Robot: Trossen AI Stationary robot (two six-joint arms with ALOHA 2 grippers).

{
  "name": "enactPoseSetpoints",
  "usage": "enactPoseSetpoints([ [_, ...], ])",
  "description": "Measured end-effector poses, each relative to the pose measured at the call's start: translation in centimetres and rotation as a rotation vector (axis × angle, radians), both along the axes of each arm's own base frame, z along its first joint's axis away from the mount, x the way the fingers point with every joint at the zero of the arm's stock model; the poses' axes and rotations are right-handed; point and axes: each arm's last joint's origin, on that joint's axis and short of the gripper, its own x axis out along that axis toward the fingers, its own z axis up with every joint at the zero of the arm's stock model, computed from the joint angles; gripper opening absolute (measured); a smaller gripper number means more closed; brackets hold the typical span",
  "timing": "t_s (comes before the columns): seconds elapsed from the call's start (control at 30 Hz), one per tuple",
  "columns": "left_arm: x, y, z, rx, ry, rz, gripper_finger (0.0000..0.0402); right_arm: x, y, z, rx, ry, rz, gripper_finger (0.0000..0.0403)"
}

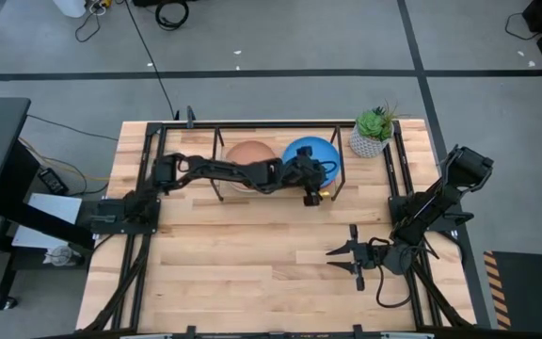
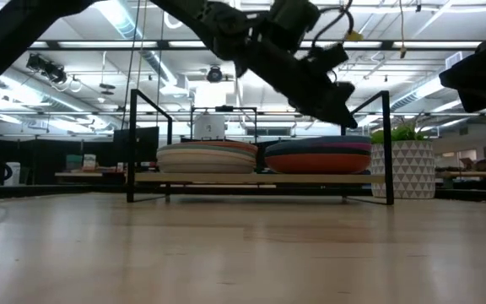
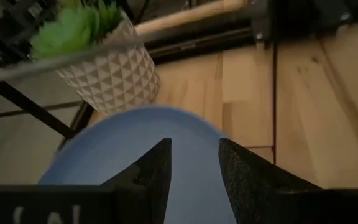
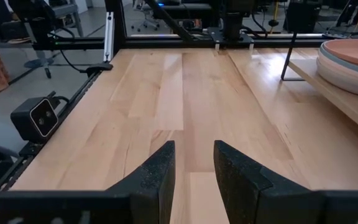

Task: Place and stack plates onto a shelf
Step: Return to Home Position

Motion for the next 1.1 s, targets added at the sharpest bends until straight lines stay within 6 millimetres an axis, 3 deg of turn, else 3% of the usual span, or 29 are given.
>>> enactPoseSetpoints([
  [0.13, 0.4, 0.0, -1.9, -0.015, 0.024, 0.006, 0.0142, 0.0, 0.0, 0.0, -0.001, 0.000, 0.000, 0.0117],
  [0.27, 0.3, 0.2, -2.2, -0.024, 0.048, 0.011, 0.0142, 0.0, 0.0, 0.0, -0.003, 0.000, 0.001, 0.0117],
  [0.37, -0.1, -0.1, -0.9, -0.011, 0.043, 0.001, 0.0142, 0.0, 0.0, 0.0, -0.003, 0.000, 0.001, 0.0117],
  [0.5, -1.0, -0.6, 3.2, 0.011, -0.008, -0.042, 0.0142, 0.0, 0.0, -0.1, 0.001, 0.005, 0.002, 0.0117],
  [0.63, -2.6, -1.7, 4.3, -0.021, 0.114, -0.127, 0.0142, -0.2, 0.1, -0.2, 0.011, 0.017, 0.005, 0.0117],
  [0.77, -4.2, -3.2, 6.6, -0.042, 0.154, -0.177, 0.0142, -0.7, 0.5, -0.2, 0.003, 0.012, 0.010, 0.0117],
  [0.97, -5.3, -5.0, 6.8, -0.051, 0.242, -0.185, 0.0142, -1.5, 0.9, -0.1, -0.039, -0.018, -0.021, 0.0117],
  [1.1, -6.0, -3.9, 5.0, -0.009, 0.262, -0.047, 0.0141, -1.6, 1.0, 0.0, -0.048, -0.030, -0.049, 0.0117],
])
